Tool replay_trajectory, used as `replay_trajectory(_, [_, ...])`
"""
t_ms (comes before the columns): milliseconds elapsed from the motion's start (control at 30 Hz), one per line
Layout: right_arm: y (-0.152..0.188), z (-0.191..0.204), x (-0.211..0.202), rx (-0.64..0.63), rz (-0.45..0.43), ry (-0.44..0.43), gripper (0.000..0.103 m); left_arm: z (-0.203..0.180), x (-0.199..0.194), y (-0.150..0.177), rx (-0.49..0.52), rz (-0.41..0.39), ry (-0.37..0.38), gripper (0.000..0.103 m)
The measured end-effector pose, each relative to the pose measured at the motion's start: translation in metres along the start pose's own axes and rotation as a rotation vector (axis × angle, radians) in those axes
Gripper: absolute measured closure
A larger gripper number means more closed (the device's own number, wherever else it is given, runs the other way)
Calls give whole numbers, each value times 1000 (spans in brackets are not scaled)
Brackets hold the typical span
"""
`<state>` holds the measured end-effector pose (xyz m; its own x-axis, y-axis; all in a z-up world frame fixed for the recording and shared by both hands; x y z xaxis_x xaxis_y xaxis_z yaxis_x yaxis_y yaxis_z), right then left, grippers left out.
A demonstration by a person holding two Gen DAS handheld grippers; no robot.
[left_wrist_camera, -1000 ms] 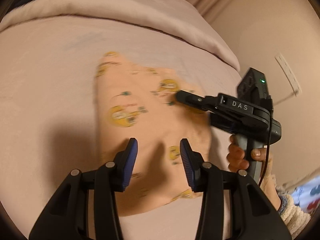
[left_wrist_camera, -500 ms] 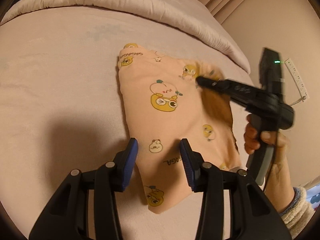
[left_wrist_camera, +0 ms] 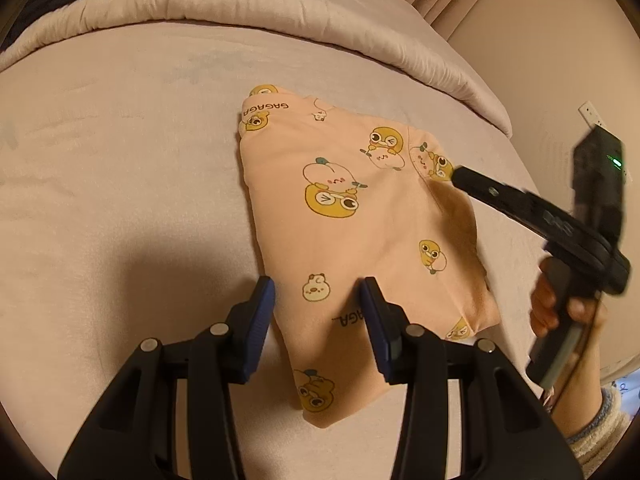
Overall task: Fold small clothes
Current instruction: 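Fold the held edge inward with the right gripper and release it, then move both open tools to the end of the folded peach shirt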
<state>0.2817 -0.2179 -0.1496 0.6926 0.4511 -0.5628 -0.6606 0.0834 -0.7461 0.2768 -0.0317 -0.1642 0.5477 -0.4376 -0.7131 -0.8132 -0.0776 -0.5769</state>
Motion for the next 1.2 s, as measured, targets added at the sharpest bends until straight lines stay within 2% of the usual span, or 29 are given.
replay_trajectory(100, [16,6,-6,-33,30,-17,53,-2,1,0,22,-1,-19,59])
replay_trajectory(267, [45,-1,3,-59,110,27,53,-3,3,7,45,9,-46,57])
replay_trajectory(333, [52,-4,3,-38,126,18,52,-1,4,10,52,16,-54,57])
replay_trajectory(500, [59,-5,-10,-13,124,-12,50,0,3,22,64,35,-66,57])
replay_trajectory(633, [67,6,-22,-49,111,-54,50,-1,0,34,83,44,-73,57])
replay_trajectory(800, [84,9,-11,-126,154,17,50,1,1,44,81,40,-81,54])
replay_trajectory(933, [82,13,-12,-135,146,23,50,2,-4,47,101,38,-89,52])
replay_trajectory(1067, [84,4,-23,-63,153,-37,49,7,-14,50,50,33,-42,50])
replay_trajectory(1200, [87,-8,-34,54,157,-108,38,23,-25,49,-63,18,35,41])
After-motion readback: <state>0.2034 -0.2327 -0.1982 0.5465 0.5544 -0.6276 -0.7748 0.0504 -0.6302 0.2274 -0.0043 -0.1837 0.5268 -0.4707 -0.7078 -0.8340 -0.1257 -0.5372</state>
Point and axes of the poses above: each gripper's, at about its wrist camera, not at the fingertips, and x roughly the way its jaws point, z to its left, y to its underside, the point moved 5 cm from there along x, roughly the way its jaws point, and after that the axes turned 9 degrees about -z, right-handed, at the moved point
